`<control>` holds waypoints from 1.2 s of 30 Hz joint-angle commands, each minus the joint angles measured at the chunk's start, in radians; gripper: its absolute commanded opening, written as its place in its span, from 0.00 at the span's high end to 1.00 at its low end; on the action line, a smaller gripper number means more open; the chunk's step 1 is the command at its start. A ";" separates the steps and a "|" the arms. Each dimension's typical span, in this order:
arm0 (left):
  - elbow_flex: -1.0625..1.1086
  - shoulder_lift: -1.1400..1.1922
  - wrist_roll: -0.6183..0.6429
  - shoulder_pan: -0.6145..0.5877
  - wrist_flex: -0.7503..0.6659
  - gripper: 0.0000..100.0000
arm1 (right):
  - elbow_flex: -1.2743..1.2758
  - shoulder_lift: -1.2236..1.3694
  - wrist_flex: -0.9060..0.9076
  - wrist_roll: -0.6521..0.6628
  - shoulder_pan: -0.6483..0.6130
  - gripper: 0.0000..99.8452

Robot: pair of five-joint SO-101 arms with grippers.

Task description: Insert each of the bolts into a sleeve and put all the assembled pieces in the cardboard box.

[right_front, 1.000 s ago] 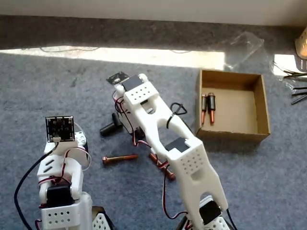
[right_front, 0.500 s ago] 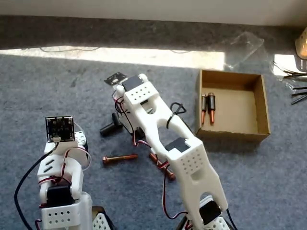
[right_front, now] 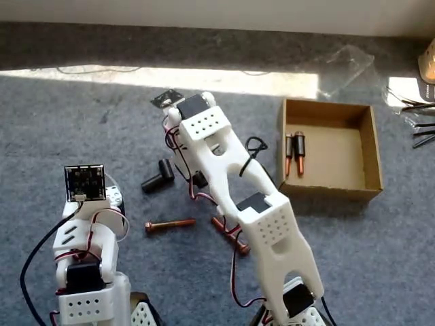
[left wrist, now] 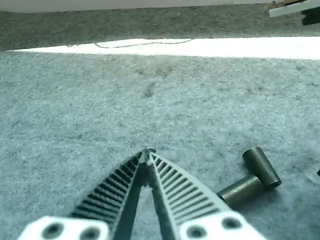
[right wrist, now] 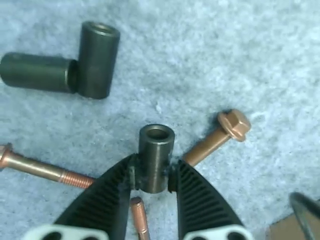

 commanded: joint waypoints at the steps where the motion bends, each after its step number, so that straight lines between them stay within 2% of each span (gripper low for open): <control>1: -0.005 0.007 0.000 -0.007 -0.023 0.99 | 0.005 -0.065 -0.053 0.009 0.015 0.99; 10: -0.005 0.007 0.000 -0.007 -0.023 0.99 | 0.116 0.008 -0.242 0.009 0.013 0.99; 16: -0.005 0.007 0.000 -0.007 -0.023 0.99 | 0.111 0.047 -0.248 0.008 0.012 0.99; 20: -0.005 0.007 0.000 -0.007 -0.023 0.99 | 0.114 0.051 -0.251 0.003 0.012 0.95; 36: -0.005 0.007 0.000 -0.007 -0.023 0.99 | 0.119 0.054 -0.243 0.002 -0.008 0.95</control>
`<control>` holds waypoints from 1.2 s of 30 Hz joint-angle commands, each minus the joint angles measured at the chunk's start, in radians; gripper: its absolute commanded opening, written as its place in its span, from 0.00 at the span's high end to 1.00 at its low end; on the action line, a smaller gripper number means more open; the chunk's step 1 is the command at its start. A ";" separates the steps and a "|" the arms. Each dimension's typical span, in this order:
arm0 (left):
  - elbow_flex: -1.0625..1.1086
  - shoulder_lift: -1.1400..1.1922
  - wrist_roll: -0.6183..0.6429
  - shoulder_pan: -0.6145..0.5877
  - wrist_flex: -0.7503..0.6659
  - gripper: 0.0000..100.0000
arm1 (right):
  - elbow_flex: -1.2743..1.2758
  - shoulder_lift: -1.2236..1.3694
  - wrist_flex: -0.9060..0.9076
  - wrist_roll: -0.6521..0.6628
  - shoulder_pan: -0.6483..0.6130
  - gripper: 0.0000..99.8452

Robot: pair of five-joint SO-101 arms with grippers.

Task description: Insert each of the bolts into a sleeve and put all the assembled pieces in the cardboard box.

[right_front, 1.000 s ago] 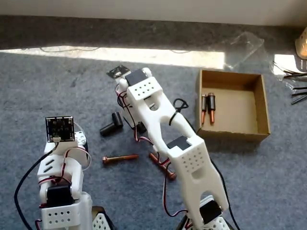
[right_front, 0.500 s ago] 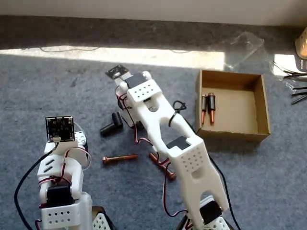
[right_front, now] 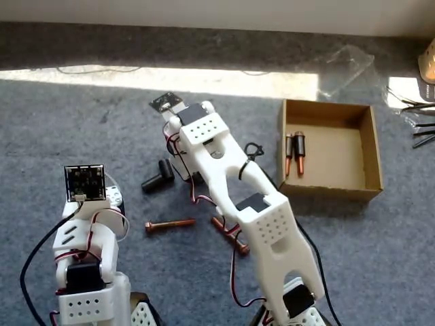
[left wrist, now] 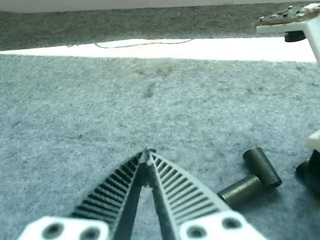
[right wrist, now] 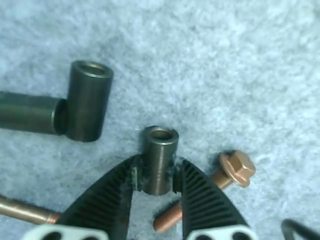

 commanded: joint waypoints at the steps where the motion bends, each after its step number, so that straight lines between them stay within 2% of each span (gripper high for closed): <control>1: -0.005 0.007 0.000 -0.007 -0.023 0.99 | 0.001 0.007 -0.027 0.002 -0.012 0.95; 16: -0.005 0.007 0.000 -0.007 -0.023 0.99 | 0.070 0.005 -0.061 0.002 -0.065 0.95; 20: -0.004 0.007 0.000 -0.007 -0.023 0.99 | 0.064 -0.004 -0.054 0.002 -0.048 0.95; 24: -0.004 0.007 0.000 -0.007 -0.023 0.99 | 0.053 -0.007 -0.001 0.002 -0.005 1.00; 36: -0.004 0.007 0.000 -0.007 -0.023 0.99 | -0.329 -0.045 0.259 0.003 0.073 1.00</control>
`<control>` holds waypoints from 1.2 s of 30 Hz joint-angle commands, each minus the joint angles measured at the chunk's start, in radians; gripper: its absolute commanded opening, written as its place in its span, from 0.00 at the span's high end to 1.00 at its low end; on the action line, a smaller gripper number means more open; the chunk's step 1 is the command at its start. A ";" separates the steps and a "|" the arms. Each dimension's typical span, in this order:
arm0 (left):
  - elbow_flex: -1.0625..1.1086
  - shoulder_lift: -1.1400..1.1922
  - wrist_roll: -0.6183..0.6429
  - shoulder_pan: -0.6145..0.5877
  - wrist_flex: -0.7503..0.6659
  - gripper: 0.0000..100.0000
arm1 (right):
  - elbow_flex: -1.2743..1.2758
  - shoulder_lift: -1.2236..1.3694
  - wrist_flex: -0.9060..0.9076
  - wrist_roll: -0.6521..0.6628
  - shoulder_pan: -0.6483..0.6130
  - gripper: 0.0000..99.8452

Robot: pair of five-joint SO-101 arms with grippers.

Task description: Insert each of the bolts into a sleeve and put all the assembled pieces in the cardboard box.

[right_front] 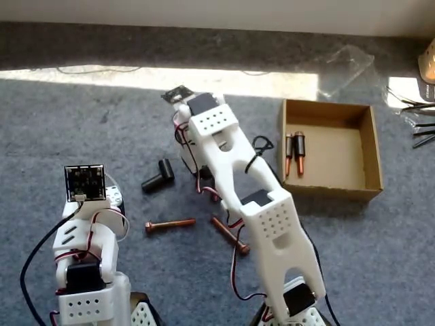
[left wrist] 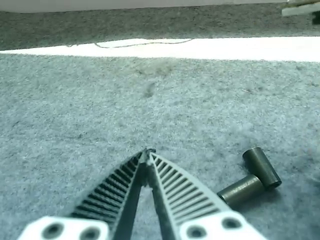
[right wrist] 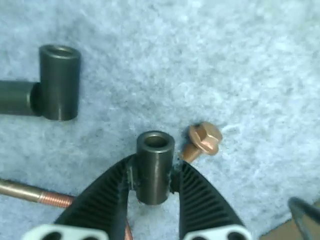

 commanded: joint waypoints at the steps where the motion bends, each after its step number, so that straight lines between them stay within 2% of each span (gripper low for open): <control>1: -0.004 0.007 0.000 -0.007 -0.023 0.99 | -0.189 -0.054 0.084 0.003 0.021 1.00; 5: -0.002 0.007 0.000 -0.007 -0.023 0.99 | -0.306 -0.087 0.085 0.003 0.036 1.00; 14: 0.050 0.007 0.000 -0.007 -0.095 0.99 | -0.278 -0.380 0.085 0.003 0.087 1.00; 17: 0.050 0.007 0.000 -0.002 -0.095 0.99 | -0.194 -0.510 0.085 0.006 0.104 1.00; 22: 0.048 0.007 -0.005 0.094 -0.094 0.99 | -0.025 -0.743 0.084 0.008 0.111 1.00; 36: 0.048 0.007 -0.002 0.101 -0.097 0.99 | 0.401 -1.277 0.067 0.009 0.111 1.00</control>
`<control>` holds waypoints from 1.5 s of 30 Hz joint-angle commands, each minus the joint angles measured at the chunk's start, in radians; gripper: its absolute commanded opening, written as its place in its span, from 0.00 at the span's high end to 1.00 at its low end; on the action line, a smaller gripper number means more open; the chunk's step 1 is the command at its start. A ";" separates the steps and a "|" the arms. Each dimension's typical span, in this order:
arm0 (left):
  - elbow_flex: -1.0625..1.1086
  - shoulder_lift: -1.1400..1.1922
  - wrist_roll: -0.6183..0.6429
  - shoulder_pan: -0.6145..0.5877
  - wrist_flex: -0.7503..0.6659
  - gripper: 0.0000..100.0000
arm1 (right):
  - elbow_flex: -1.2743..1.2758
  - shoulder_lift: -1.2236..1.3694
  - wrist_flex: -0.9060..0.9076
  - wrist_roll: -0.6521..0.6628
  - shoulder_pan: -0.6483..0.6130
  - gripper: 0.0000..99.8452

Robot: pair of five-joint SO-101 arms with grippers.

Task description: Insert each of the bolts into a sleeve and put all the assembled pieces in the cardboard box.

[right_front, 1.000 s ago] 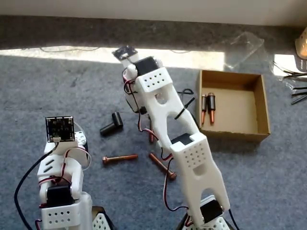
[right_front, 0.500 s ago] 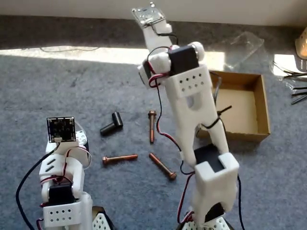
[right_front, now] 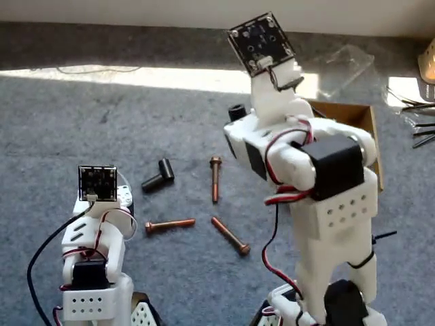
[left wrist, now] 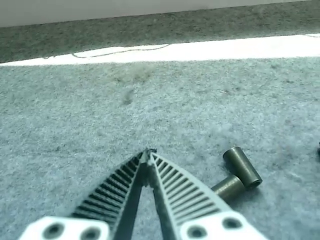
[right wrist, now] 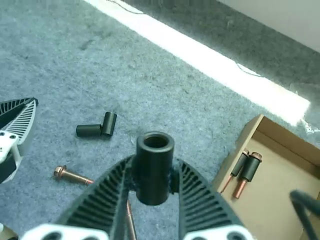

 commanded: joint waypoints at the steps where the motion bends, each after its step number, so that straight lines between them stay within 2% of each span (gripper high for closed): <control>1: -0.007 0.005 -0.002 0.018 -0.020 0.99 | 0.108 -0.125 -0.016 0.009 0.015 1.00; 7: -0.022 0.005 -0.002 0.021 -0.021 0.99 | 0.395 -0.298 -0.186 0.003 0.084 1.00; 12: -0.108 0.005 -0.003 0.093 0.048 0.99 | 0.664 -0.473 -0.305 0.003 0.171 1.00; 20: -0.159 0.012 -0.006 0.176 0.092 0.99 | 1.095 -0.834 -0.529 0.002 0.188 1.00; 23: -0.159 0.015 -0.080 0.228 0.092 0.99 | 1.214 -0.955 -0.591 -0.003 0.188 1.00; 27: -0.159 0.015 -0.114 0.268 0.092 0.99 | 1.337 -1.073 -0.661 -0.098 0.188 1.00; 33: -0.206 0.018 -0.115 0.268 0.098 0.99 | 1.429 -1.150 -0.687 -0.110 0.186 1.00; 38: -0.255 0.018 -0.115 0.269 0.173 0.99 | 1.514 -1.187 -0.693 -0.112 0.183 1.00; 45: -0.263 0.019 -0.115 0.269 0.203 0.99 | 1.672 -1.336 -0.782 -0.153 0.185 1.00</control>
